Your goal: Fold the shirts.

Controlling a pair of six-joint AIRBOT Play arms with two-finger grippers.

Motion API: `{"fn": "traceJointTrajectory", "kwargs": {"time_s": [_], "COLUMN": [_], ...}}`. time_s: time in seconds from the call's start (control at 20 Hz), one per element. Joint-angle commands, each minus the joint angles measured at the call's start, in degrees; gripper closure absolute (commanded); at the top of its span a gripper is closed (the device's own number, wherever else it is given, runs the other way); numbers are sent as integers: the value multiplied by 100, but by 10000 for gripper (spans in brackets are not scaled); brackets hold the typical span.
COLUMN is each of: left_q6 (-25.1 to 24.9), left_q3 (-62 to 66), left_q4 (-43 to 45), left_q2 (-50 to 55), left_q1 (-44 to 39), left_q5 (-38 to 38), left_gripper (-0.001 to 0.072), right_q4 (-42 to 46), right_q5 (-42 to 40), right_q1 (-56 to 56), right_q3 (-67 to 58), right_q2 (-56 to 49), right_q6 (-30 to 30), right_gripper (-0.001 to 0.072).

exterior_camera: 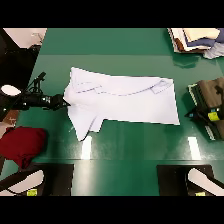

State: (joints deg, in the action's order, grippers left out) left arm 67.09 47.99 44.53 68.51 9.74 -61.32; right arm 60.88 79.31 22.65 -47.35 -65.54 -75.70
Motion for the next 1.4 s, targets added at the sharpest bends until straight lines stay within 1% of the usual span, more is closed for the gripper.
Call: {"fn": "traceJointTrajectory", "kwargs": {"time_s": [0.0,0.1,0.25,0.35,0.45,0.5,0.6,0.65,0.7,0.8,0.9,1.0,1.2,1.35], "left_q6": [-4,-2,-2,-4,-4,-4,-9,-7,0,57,68,199,195,199], "left_q3": [66,66,66,66,66,66,66,76,125,372,892,1672,3764,5563], "left_q4": [7,4,7,7,9,9,35,140,295,474,496,496,494,494], "left_q2": [-72,-72,-72,-72,-72,-72,-72,-72,-76,-179,-516,-981,-1777,-1978], "left_q1": [-4,-4,-4,-4,-4,-4,-4,-4,-4,-4,-4,-4,-4,-4], "left_q5": [-72,-70,-79,-142,-184,-214,-299,-382,-439,-586,-691,-686,-662,-715], "left_gripper": [683,683,683,683,683,683,683,683,684,684,684,684,683,683], "right_q4": [2,-44,-664,-1038,-1023,-1023,-977,-975,-975,-981,-1012,-1038,-1029,-994], "right_q5": [-728,-927,-951,-970,-949,-925,-876,-785,-662,-389,-247,-236,-448,-831], "right_q1": [603,553,260,0,-284,-413,-597,-654,-682,-693,-695,-695,-695,-691], "right_q3": [822,1012,914,697,496,413,330,280,210,-15,-459,-1139,-2955,-4192], "right_q2": [2,-74,-616,-1010,-1241,-1303,-1305,-1305,-1300,-1143,-693,-76,1003,1596], "right_q6": [190,264,494,531,527,527,529,529,531,529,503,302,177,114], "right_gripper": [298,298,298,299,304,364,534,654,699,700,700,699,699,700]}}
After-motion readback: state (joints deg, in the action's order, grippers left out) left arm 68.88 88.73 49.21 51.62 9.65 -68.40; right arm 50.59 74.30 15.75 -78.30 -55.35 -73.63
